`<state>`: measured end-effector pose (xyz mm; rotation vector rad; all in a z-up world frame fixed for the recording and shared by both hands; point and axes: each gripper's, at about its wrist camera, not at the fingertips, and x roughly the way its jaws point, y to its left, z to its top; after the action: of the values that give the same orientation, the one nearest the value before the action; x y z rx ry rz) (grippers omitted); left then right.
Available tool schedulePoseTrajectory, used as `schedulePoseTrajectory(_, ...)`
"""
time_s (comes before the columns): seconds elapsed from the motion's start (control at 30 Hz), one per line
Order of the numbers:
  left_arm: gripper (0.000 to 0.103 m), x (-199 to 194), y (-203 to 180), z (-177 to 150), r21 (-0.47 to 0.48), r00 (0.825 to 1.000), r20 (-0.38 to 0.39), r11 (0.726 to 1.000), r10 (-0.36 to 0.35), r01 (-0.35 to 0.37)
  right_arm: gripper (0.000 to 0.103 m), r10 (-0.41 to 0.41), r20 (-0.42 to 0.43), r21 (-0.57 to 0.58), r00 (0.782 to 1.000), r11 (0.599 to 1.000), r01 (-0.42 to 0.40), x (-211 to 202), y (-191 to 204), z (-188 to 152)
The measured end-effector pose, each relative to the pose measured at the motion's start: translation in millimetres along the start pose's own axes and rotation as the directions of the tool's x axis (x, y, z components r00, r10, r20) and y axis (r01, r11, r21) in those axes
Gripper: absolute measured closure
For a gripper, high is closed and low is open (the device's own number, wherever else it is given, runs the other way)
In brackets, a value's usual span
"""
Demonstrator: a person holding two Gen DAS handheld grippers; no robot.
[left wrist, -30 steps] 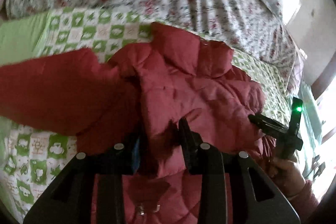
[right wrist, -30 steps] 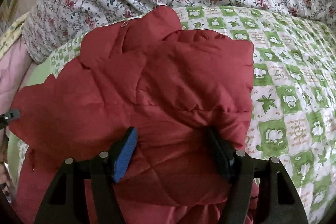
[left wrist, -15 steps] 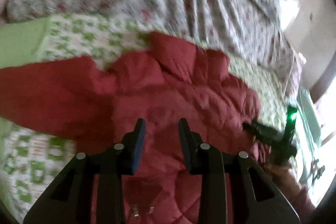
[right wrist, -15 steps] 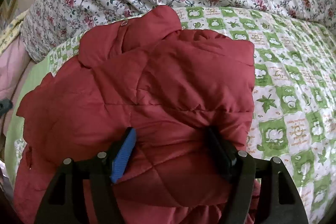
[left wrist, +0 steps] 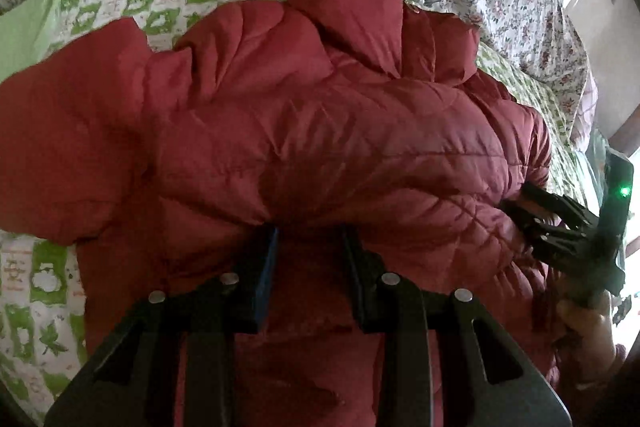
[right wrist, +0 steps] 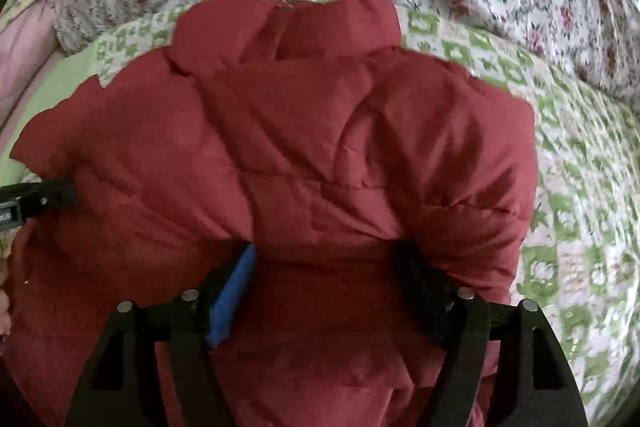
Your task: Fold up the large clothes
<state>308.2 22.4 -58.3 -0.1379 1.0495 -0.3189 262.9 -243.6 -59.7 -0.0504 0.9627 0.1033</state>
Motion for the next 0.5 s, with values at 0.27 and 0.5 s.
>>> schedulePoseTrajectory(0.27, 0.073, -6, 1, 1, -0.029, 1.0, 0.009, 0.999, -0.028, 0.028, 0.027, 0.018, -0.007, 0.024, 1.0, 1.0, -0.018, -3, -3, 1)
schedulePoseTrajectory(0.5, 0.067, -31, 11, -3, -0.073, 0.996, 0.047, 0.994, -0.077, 0.08, 0.027, 0.076, 0.045, 0.102, 0.996, 0.992, -0.08, -37, -12, -3)
